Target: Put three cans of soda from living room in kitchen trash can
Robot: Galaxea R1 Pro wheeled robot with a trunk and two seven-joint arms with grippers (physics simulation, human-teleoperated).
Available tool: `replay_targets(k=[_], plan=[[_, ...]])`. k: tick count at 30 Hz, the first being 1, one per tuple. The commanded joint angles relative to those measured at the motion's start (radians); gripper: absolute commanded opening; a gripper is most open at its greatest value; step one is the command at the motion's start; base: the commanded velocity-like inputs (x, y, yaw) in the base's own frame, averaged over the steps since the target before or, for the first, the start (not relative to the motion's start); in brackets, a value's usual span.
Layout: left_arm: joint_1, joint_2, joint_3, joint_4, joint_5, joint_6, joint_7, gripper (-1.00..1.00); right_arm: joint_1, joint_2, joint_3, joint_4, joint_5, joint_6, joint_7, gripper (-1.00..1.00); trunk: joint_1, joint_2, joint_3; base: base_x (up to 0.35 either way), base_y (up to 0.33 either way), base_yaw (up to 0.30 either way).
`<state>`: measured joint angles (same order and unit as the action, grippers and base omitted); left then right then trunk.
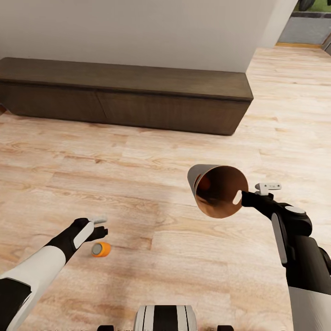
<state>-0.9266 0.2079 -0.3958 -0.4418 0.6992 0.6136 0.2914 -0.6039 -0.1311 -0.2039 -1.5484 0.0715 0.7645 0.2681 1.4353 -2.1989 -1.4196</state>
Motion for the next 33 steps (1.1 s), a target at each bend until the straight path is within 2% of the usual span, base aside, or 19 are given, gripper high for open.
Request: replay_targets(k=[1,23,28,33], plan=[[0.0,0.0,0.0,0.0,0.0,-0.001,0.0,1.0,-0.001,0.0,0.0,-0.003,-0.019,0.002,0.006,-1.0,0.0,0.0,-0.001,0.0,0.0,0.0],[0.0,-0.001,0.0,0.0,0.0,-0.006,0.0,1.0,-0.001,0.002,0.003,-0.034,-0.022,0.002,0.008,-1.0,0.0,0.0,-0.008,0.0,0.0,0.0],[0.0,-0.001,0.0,0.0,0.0,-0.006,0.001,1.0,-0.011,0.001,0.005,-0.034,-0.022,0.003,0.008,-1.0,0.019,-0.035,-0.031,0.0,0.0,0.0],[0.0,-0.002,0.0,0.0,0.0,-0.006,0.001,1.0,-0.034,0.001,0.013,-0.035,-0.021,0.054,0.008,-1.0,0.038,-0.07,-0.055,0.0,0.0,0.0]])
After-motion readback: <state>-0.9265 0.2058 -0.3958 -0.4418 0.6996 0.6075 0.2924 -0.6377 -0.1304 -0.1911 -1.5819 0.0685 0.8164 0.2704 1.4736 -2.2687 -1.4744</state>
